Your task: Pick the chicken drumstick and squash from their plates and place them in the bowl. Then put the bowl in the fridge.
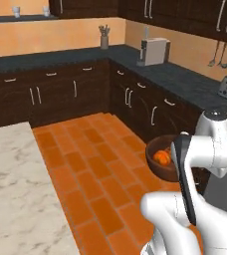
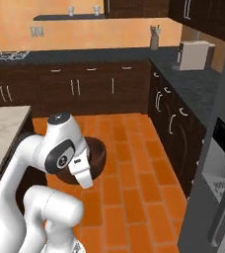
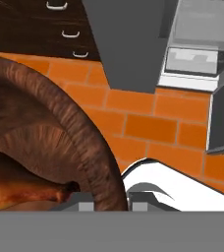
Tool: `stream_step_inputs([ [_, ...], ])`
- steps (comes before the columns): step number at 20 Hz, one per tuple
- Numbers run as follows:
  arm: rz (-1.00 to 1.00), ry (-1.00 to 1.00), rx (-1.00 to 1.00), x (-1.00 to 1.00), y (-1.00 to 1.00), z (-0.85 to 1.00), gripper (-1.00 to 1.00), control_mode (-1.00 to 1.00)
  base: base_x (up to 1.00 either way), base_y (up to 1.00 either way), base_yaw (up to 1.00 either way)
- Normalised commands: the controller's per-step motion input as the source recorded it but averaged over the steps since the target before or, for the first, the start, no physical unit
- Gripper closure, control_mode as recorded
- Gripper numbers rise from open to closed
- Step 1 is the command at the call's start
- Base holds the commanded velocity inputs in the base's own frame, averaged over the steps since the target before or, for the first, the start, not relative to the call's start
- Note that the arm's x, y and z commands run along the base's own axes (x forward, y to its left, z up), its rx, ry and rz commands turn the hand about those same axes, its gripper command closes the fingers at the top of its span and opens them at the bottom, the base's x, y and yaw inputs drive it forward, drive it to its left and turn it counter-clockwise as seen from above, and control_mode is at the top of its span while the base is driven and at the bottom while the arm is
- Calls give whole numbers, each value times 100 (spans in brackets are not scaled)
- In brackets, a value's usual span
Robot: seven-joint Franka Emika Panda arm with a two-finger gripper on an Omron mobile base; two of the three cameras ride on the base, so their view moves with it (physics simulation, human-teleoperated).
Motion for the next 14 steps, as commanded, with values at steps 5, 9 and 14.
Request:
stream_step_inputs([
  [5,0,0,0,0,0,0,100,100,78,0,-56],
  [9,0,0,0,0,0,0,100,100,23,0,-78],
  [14,0,0,0,0,0,0,100,100,17,11,-82],
])
